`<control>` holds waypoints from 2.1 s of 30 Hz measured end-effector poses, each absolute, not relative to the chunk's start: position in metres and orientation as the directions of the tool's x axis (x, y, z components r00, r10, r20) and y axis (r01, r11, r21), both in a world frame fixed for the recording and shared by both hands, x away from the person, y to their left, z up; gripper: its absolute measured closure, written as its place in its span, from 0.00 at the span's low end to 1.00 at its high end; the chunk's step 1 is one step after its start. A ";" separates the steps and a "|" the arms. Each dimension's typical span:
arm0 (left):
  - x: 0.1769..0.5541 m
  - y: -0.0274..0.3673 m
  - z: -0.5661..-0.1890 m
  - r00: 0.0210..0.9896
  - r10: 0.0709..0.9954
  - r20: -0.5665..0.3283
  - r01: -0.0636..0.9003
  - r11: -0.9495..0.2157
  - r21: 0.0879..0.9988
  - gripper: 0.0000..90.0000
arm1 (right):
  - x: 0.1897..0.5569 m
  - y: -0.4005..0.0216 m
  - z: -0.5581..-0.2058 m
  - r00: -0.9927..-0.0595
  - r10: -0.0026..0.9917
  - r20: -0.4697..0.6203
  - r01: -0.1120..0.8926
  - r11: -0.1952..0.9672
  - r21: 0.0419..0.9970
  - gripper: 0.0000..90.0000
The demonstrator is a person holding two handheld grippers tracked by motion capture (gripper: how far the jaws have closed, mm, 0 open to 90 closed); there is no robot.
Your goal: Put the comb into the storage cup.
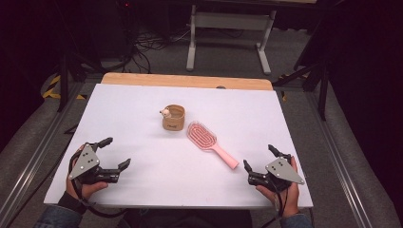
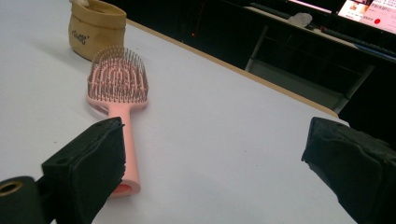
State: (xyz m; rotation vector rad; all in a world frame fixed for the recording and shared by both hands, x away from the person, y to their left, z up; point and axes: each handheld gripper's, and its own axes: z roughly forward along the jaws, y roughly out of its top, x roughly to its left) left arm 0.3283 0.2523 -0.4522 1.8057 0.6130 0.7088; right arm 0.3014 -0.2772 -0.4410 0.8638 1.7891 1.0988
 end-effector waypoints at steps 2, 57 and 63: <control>0.328 0.252 -0.453 0.697 0.696 0.175 0.080 -0.317 0.945 0.11 | 0.301 -0.277 -0.441 -0.409 0.861 -0.301 0.132 0.383 0.914 0.07; 0.326 0.261 -0.461 0.685 0.707 0.173 0.123 -0.346 0.930 0.15 | 0.327 -0.263 -0.440 -0.501 0.819 -0.279 0.305 0.469 0.829 0.99; 0.327 0.262 -0.461 0.688 0.706 0.168 0.125 -0.343 0.931 0.15 | 0.329 -0.259 -0.443 -0.528 0.805 -0.272 0.315 0.482 0.817 1.00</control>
